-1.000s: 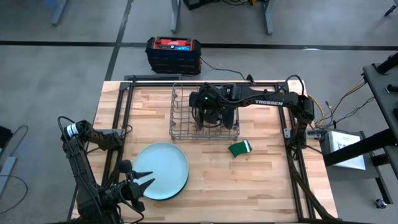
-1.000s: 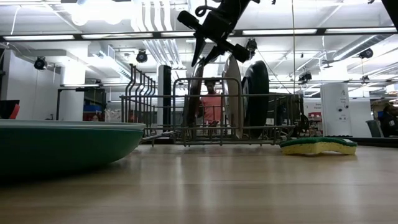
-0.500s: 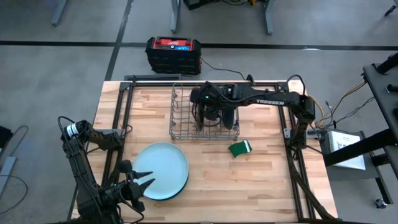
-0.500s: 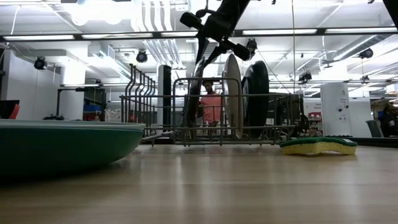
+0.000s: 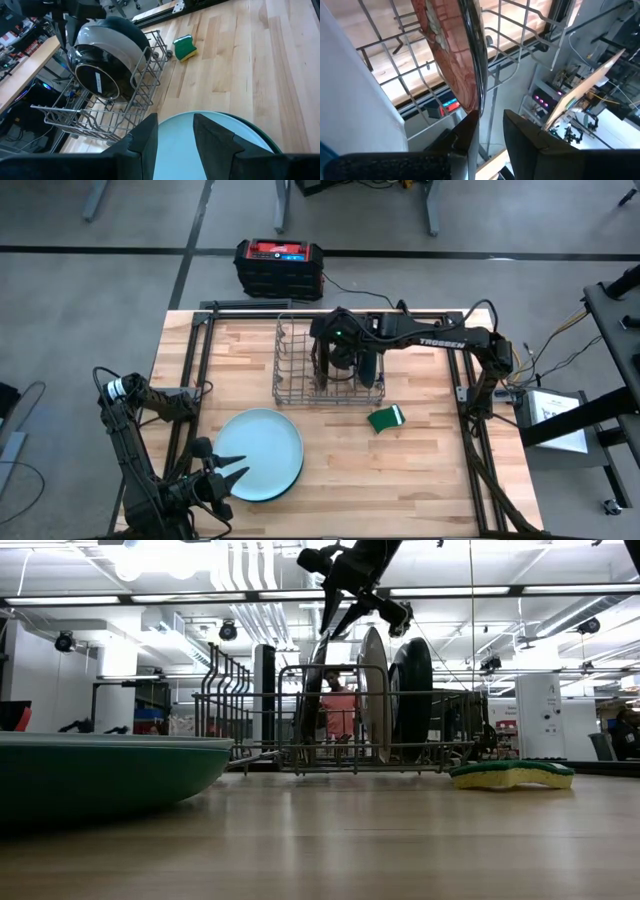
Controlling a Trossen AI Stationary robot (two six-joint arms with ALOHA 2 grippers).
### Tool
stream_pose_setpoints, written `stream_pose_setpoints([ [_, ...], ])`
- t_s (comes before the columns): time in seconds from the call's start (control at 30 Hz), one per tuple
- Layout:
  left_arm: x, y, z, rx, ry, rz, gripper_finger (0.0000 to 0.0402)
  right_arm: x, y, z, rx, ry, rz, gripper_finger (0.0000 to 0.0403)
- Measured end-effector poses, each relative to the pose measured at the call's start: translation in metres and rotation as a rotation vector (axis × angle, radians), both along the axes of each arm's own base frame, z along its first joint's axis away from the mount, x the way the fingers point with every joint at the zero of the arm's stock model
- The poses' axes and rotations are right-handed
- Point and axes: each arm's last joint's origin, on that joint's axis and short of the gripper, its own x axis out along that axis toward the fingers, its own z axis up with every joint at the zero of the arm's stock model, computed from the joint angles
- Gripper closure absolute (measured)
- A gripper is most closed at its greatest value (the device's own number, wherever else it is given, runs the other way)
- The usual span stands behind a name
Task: Sort dishes
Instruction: Put the red plate into the dish rack, then put the white plate into the dish rack
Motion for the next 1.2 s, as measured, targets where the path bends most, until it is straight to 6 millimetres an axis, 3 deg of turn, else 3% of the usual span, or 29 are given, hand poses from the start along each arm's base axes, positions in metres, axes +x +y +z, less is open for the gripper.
stream_pose_setpoints([
  [0.33, 0.0, 0.0, 0.0, -0.002, -0.001, 0.0, 0.0286, -0.001, 0.0, 0.001, 0.028, -0.022, -0.036, 0.0343],
  [0.73, 0.0, 0.0, 0.0, -0.003, -0.001, 0.0, 0.0286, -0.003, -0.001, 0.002, -0.013, -0.017, -0.082, 0.033],
  [1.0, 0.0, 0.0, 0.0, -0.003, -0.001, 0.0, 0.0286, -0.003, -0.001, 0.002, 0.01, -0.042, -0.12, 0.0345],
  [1.2, 0.0, 0.0, 0.0, -0.003, -0.002, 0.0, 0.0286, -0.007, -0.005, 0.011, -0.129, -0.074, -0.251, 0.0357],
])
